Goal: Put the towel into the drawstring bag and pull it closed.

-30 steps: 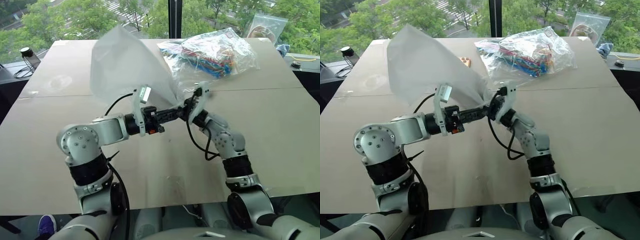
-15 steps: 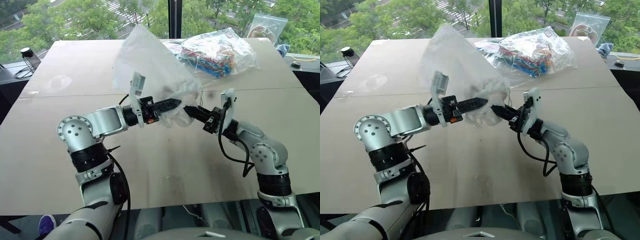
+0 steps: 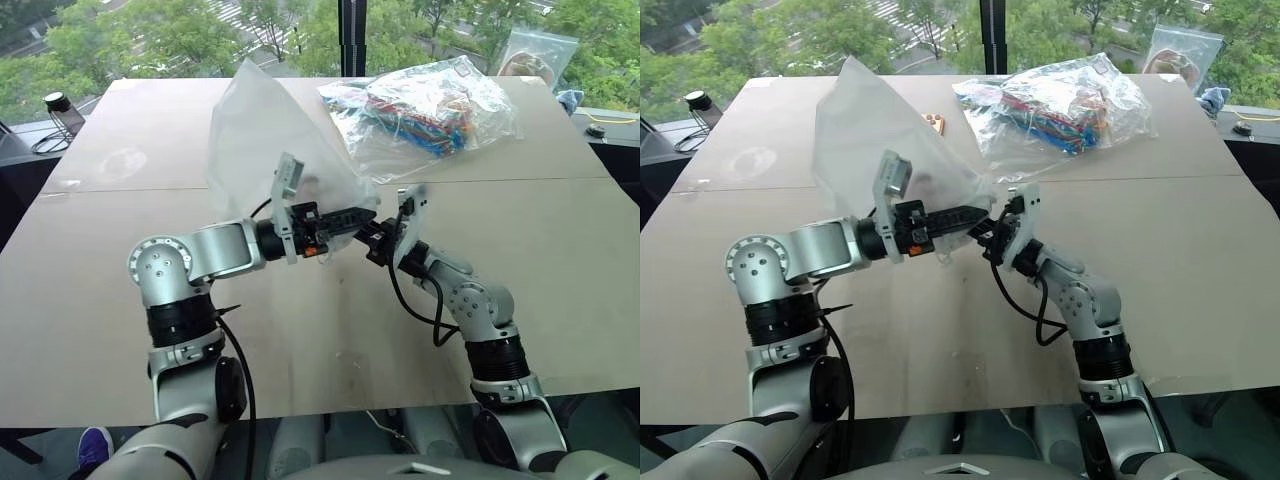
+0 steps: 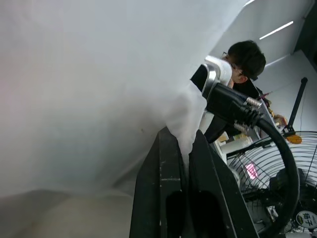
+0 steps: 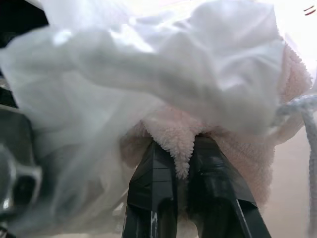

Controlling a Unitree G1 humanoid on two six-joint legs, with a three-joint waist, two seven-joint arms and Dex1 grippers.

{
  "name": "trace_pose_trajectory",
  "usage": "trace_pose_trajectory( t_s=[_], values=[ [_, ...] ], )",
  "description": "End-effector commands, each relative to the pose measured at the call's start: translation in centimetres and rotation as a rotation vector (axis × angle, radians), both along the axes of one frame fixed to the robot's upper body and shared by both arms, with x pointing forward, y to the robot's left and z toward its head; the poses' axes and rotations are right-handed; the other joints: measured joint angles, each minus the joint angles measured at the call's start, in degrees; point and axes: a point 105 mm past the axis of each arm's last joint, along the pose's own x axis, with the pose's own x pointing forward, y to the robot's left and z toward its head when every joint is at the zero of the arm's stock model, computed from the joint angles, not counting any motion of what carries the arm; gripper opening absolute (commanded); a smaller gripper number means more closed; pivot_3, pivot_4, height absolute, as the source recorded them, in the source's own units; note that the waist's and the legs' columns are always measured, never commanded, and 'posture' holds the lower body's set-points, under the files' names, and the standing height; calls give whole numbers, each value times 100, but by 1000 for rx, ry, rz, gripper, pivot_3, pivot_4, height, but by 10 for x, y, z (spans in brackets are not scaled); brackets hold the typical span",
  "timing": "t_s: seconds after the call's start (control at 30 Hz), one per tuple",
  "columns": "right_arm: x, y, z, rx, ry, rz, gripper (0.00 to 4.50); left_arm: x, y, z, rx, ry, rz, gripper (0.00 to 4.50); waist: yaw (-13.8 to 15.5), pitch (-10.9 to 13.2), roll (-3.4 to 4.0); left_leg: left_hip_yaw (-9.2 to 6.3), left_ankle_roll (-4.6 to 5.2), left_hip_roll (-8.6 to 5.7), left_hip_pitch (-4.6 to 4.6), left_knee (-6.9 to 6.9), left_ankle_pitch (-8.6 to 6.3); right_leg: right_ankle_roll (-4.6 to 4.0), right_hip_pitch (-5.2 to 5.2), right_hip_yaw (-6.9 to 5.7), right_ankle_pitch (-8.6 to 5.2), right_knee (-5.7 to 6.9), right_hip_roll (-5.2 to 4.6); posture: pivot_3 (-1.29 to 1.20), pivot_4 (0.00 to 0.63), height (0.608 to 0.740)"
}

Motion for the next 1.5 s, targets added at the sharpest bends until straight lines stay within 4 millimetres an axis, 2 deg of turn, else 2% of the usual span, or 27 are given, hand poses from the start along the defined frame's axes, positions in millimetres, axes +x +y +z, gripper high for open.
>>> trace_pose_trajectory(
  t_s=[0.03, 0.13, 0.23, 0.3, 0.43, 0.53, 0.63, 0.77, 0.9, 0.97, 1.0, 1.1, 1.37, 1.43, 1.5],
  values=[
    [-9, -26, 26, 72, -73, 0, 50, -4, -2, 10, -77, 24, -4, 0, 47, 0, 0, 0, 0, -3, -1, 1, 0, 0, 0, -1, 0, -1, -4, 0, 150, 734],
    [-22, -42, 31, 69, -84, 22, 50, -10, -10, 7, -78, 68, -26, 0, 110, 0, 0, -3, 0, -4, -3, 2, 0, 0, 0, -4, 0, -1, -7, 0, 150, 734],
    [-25, -44, 32, 43, -84, 24, 50, -19, -20, 3, -79, 74, -69, 0, 97, 0, 0, -6, 1, -4, -1, 1, 0, -1, 0, -5, -1, 2, -6, 0, 150, 734],
    [-21, -36, 27, 14, -77, 20, 50, -22, -25, 2, -83, 76, -83, 0, 67, 0, 1, -2, 1, -3, 3, 1, 0, -1, 0, -1, -1, 5, 1, 0, 150, 734],
    [-3, 0, 15, 17, -46, 28, 50, -21, -30, 2, -91, 84, -88, 0, -17, 0, 1, 0, 1, 4, 11, 0, 0, -3, 1, 4, -1, 9, 14, 0, 150, 734],
    [-1, 17, 13, 36, -47, 58, 50, -19, -29, 4, -84, 79, -77, 0, -30, 0, 1, 0, 1, 4, 8, 0, 0, -3, 0, 4, -1, 9, 14, 0, 150, 734],
    [-2, 12, 13, 58, -58, 50, 50, -15, -20, 2, -69, 82, -38, 0, 0, 0, 1, 0, 1, 2, 1, 2, 0, -2, 0, 2, -1, 3, 10, 0, 150, 734],
    [-15, -14, 13, 55, -68, 50, 50, -14, -14, -5, -41, 97, 0, 0, 64, 0, 1, -1, 1, -1, -3, 3, 0, 0, 1, -1, -1, -7, 3, 0, 150, 734],
    [-35, -33, 14, -47, -106, 73, 1603, -15, -8, -13, 11, 112, 27, 0, 100, 0, 2, -3, 1, 0, -5, 2, 0, -1, 0, -4, -1, -7, 3, 0, 150, 734],
    [-37, -38, 10, -146, -128, 45, 2651, -12, 0, -19, 58, 130, 59, 0, 83, 1, 2, -3, 1, 1, -1, 1, 0, -2, 0, -3, -2, -4, 5, 0, 150, 734],
    [-38, -40, 7, -188, -134, 31, 2991, -10, 5, -22, 88, 141, 78, 0, 67, 1, 2, -2, 1, 1, 1, 0, 0, -2, 0, -2, -2, -3, 7, 0, 150, 734],
    [-37, -44, -4, -306, -141, 1, 2991, -3, 15, -36, 242, 121, 118, 0, 41, 1, 2, -3, 1, 5, 12, -8, 0, -8, 0, 1, -7, 5, 14, 0, 150, 734],
    [-32, -67, -14, -554, -249, -92, 2991, 9, 23, -27, 270, 53, 116, 0, 104, 1, 1, 1, 1, 1, 1, -5, 0, -6, 0, 0, -6, -10, 9, 0, 150, 734],
    [-28, -72, -23, -644, -280, -115, 2991, 8, 26, -27, 287, 37, 102, 0, 86, 1, 1, 2, 1, 1, 2, -7, 0, -6, 0, 0, -6, -10, 9, 0, 150, 734],
    [-19, -73, -26, -647, -278, -153, 2991, 6, 27, -27, 306, 20, 85, 0, 73, 1, 1, 2, 1, 3, 3, -8, 0, -6, -1, 0, -7, -10, 12, 0, 150, 734]
  ],
)
